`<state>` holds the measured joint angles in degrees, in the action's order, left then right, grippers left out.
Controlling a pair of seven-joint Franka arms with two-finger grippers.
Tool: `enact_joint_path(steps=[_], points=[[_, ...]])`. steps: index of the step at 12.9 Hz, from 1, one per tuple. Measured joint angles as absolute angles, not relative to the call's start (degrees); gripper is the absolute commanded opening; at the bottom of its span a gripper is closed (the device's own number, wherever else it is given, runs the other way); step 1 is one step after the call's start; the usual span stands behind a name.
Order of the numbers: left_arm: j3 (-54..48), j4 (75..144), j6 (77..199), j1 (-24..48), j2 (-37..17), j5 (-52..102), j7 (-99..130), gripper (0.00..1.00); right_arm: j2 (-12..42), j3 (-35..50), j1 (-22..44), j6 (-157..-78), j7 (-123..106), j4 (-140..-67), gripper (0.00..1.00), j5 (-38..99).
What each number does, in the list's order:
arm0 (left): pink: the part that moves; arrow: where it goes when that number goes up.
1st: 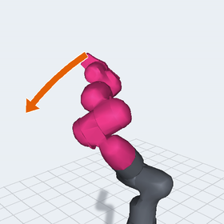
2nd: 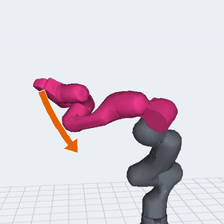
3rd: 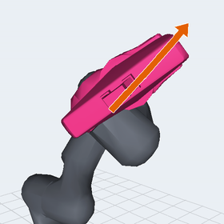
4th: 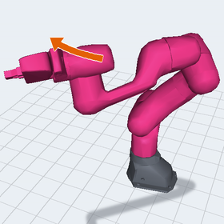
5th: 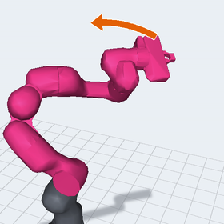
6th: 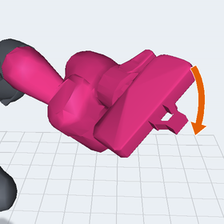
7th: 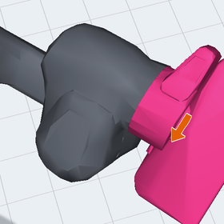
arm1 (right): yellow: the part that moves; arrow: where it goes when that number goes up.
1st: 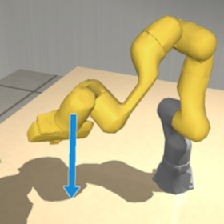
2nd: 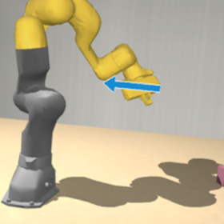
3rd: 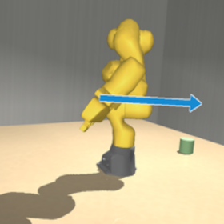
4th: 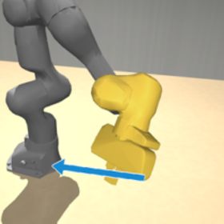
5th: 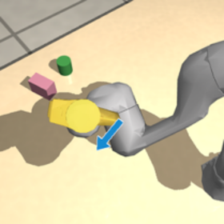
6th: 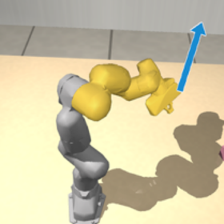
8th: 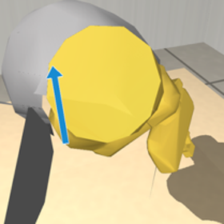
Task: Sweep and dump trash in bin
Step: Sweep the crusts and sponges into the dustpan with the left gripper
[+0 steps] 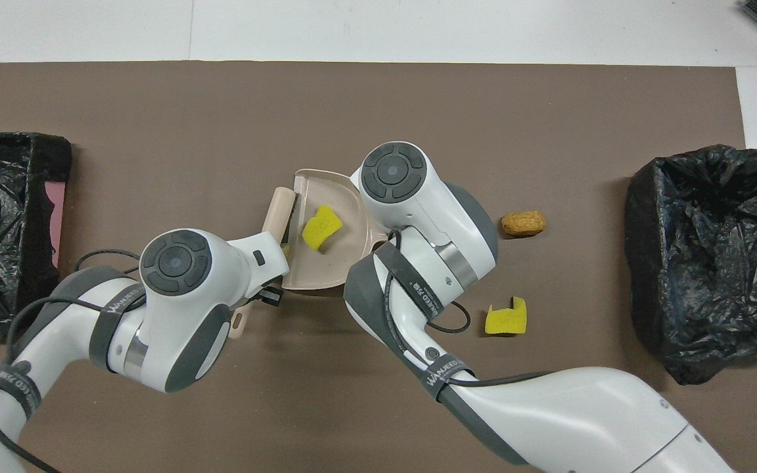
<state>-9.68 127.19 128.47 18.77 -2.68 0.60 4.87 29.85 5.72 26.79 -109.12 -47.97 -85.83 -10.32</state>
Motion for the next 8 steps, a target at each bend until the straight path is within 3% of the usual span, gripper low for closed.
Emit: enact_joint_path(steps=[8], points=[[-8.5, 120.5, 122.2, 21.4, -2.2, 2.8, 13.9, 0.00, 29.6, 5.7, 26.7, -109.2, -48.0, -86.5, 0.00, -10.3]])
